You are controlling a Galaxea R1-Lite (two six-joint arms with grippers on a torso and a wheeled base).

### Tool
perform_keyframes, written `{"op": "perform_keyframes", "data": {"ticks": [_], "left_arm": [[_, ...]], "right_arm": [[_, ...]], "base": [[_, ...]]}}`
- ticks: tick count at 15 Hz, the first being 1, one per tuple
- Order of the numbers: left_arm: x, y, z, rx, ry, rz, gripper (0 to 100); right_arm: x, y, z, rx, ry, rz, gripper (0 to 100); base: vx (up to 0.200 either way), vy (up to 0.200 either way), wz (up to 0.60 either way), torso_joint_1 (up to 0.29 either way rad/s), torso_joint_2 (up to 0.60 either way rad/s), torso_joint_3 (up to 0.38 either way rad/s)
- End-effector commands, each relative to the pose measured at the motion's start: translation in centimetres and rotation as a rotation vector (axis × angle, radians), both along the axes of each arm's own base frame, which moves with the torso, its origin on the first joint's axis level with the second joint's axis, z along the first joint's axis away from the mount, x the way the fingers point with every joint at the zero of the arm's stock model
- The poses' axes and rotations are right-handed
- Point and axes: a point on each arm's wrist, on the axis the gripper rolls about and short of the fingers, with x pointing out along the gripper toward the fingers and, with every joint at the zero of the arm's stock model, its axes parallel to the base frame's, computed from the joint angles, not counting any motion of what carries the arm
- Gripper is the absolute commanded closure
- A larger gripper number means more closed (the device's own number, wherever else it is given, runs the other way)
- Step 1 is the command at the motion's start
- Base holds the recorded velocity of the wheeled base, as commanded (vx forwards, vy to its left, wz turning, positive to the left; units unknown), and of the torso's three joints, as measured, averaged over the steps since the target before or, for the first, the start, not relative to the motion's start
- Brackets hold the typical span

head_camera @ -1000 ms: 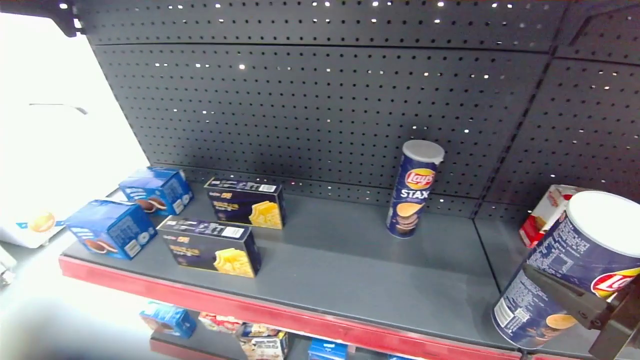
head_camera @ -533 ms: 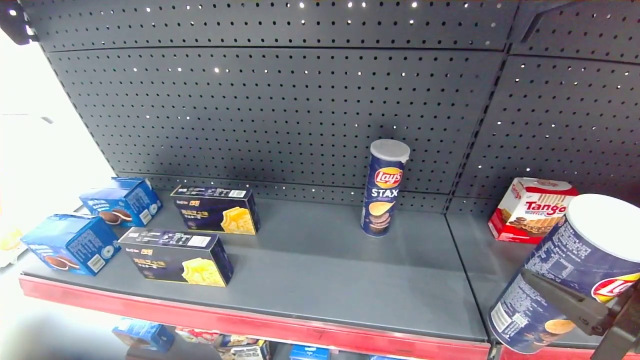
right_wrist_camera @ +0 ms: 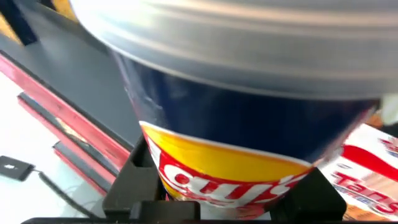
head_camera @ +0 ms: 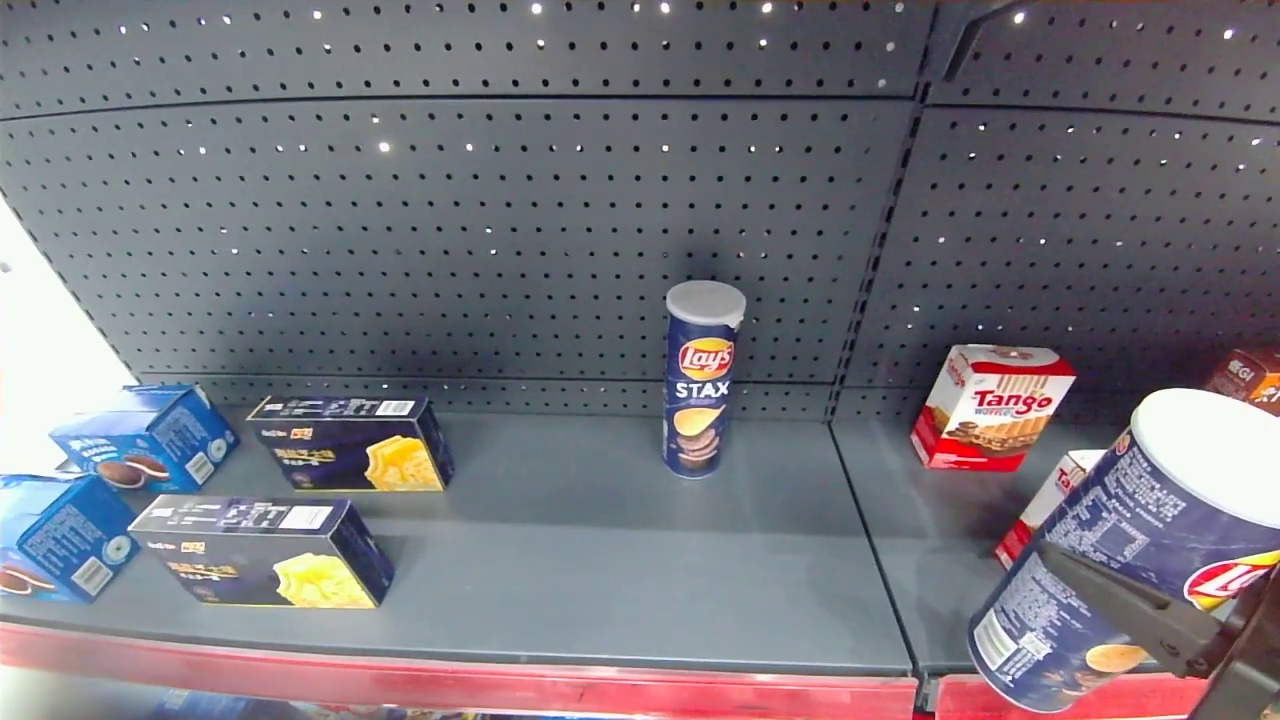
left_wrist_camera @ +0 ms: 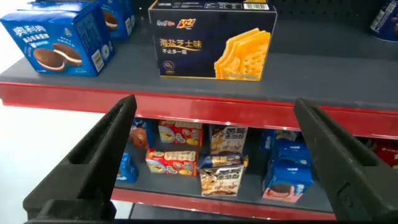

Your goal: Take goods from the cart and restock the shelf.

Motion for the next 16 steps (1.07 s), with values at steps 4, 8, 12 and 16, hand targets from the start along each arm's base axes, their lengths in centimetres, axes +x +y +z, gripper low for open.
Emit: {"op": "perform_keyframes", "data": {"ticks": [4,8,12,16], "left_arm": [[0.0,0.0,0.0,-0.001,0.0,0.002,0],[0.0,0.0,0.0,-0.001,0.001,0.002,0],[0.0,0.0,0.0,-0.001,0.0,0.002,0],[0.0,0.0,0.0,-0.001,0.001,0.002,0]], "right_arm": [[-0.2,0.0,0.6,0.025,-0.022,0.084,100],[-0.4,-0.3,-0.2,0.012,-0.065,0.056,100],[-0.6,-0.7,-0.5,-0.036,-0.096,0.016,100],[-0.9,-0.7,-0.2,-0.012,-0.108,0.044,100]], "base": [[0.0,0.0,0.0,0.0,0.0,0.0],[0.0,0.0,0.0,0.0,0.0,0.0],[0.0,0.0,-0.3,0.001,0.0,0.004],[0.0,0.0,0.0,0.0,0.0,0.0]]}}
